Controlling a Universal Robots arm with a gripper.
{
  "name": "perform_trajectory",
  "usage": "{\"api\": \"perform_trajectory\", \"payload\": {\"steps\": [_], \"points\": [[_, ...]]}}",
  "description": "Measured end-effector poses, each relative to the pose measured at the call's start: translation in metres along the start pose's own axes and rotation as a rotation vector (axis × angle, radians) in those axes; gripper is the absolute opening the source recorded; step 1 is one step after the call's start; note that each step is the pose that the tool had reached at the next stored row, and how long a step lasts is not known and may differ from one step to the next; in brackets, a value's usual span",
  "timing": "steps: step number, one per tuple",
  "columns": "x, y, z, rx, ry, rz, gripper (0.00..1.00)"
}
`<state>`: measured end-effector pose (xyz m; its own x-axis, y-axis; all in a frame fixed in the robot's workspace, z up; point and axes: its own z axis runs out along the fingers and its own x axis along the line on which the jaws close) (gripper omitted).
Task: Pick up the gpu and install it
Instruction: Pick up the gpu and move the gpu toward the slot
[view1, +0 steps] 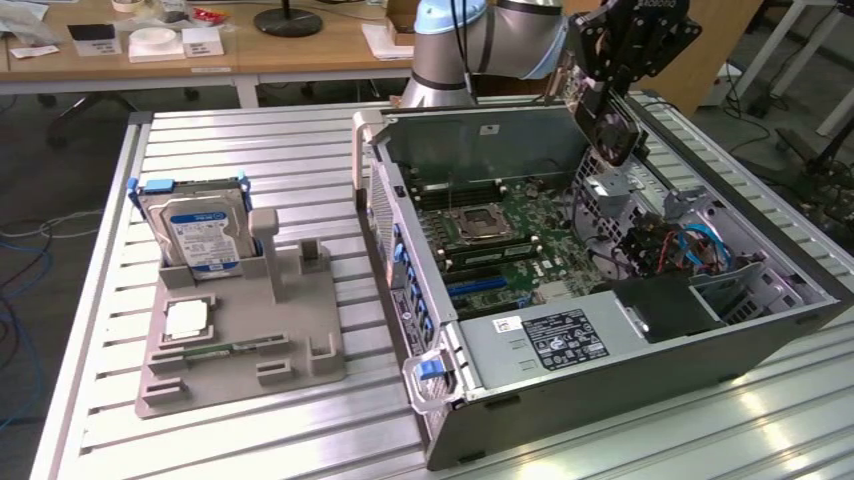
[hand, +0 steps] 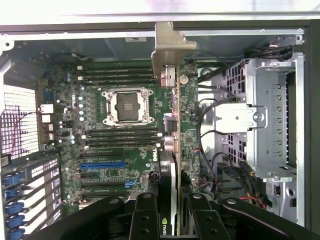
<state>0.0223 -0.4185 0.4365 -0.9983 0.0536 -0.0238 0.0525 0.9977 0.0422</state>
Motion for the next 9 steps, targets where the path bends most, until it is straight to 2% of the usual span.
{"api": "perform_trajectory", "payload": {"steps": [9], "points": [[-0.022,0.0011,0.0013,0.0,0.0,0.0,0.27]]}}
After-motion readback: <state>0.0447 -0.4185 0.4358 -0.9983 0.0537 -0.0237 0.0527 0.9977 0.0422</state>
